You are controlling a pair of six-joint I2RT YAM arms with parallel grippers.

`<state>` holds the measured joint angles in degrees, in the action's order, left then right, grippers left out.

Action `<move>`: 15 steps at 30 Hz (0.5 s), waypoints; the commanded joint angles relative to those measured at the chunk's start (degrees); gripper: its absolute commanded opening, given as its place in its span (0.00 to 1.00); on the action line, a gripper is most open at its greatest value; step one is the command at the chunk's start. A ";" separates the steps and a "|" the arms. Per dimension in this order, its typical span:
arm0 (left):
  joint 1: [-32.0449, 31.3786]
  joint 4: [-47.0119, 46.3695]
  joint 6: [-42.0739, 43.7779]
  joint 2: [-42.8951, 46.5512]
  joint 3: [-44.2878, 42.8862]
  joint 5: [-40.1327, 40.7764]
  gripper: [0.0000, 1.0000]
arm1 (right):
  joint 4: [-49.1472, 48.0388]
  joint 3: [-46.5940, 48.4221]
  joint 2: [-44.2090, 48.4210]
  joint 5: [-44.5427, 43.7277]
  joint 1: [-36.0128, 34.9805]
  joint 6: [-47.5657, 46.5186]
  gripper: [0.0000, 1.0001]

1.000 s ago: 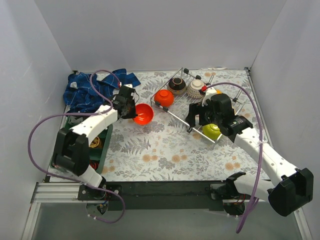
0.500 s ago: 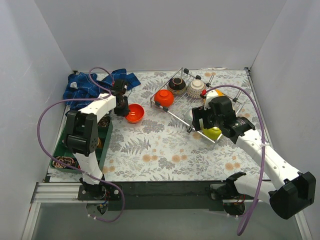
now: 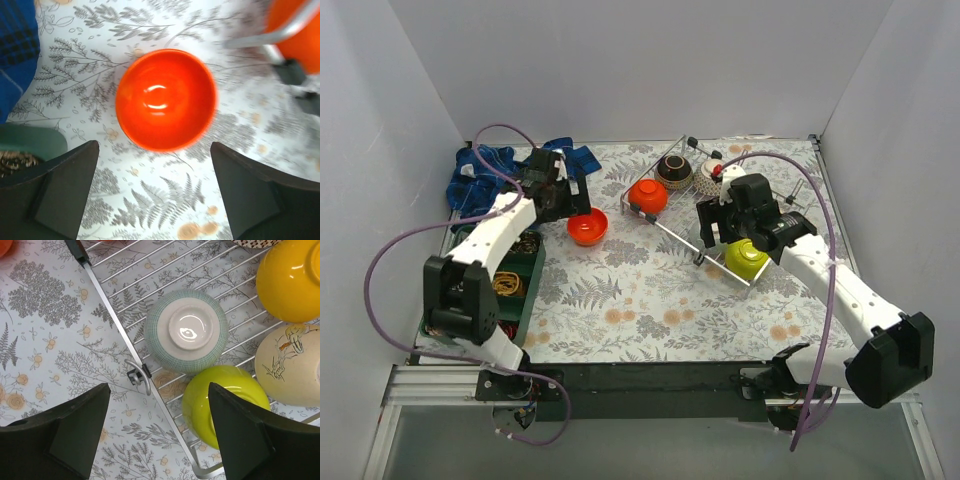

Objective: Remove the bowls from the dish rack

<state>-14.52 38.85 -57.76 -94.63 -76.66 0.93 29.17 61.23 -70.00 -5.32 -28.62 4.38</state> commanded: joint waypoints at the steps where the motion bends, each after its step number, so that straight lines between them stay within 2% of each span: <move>1: -0.24 -0.88 -2.00 14.87 5.09 -6.45 0.98 | 1.42 5.12 -4.09 -1.10 -0.03 2.29 0.86; 9: -0.68 -5.45 -10.88 36.16 19.43 -11.30 0.98 | 2.03 7.59 -10.59 -2.67 0.06 7.83 0.82; 15: -0.94 -4.75 -12.99 43.38 24.98 -11.21 0.98 | 0.10 6.62 -13.58 -1.45 0.85 11.34 0.80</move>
<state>-15.18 34.33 -68.40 -53.87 -53.30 -8.95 30.72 66.24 -82.26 -6.92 -28.49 12.10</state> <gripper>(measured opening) 0.982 0.805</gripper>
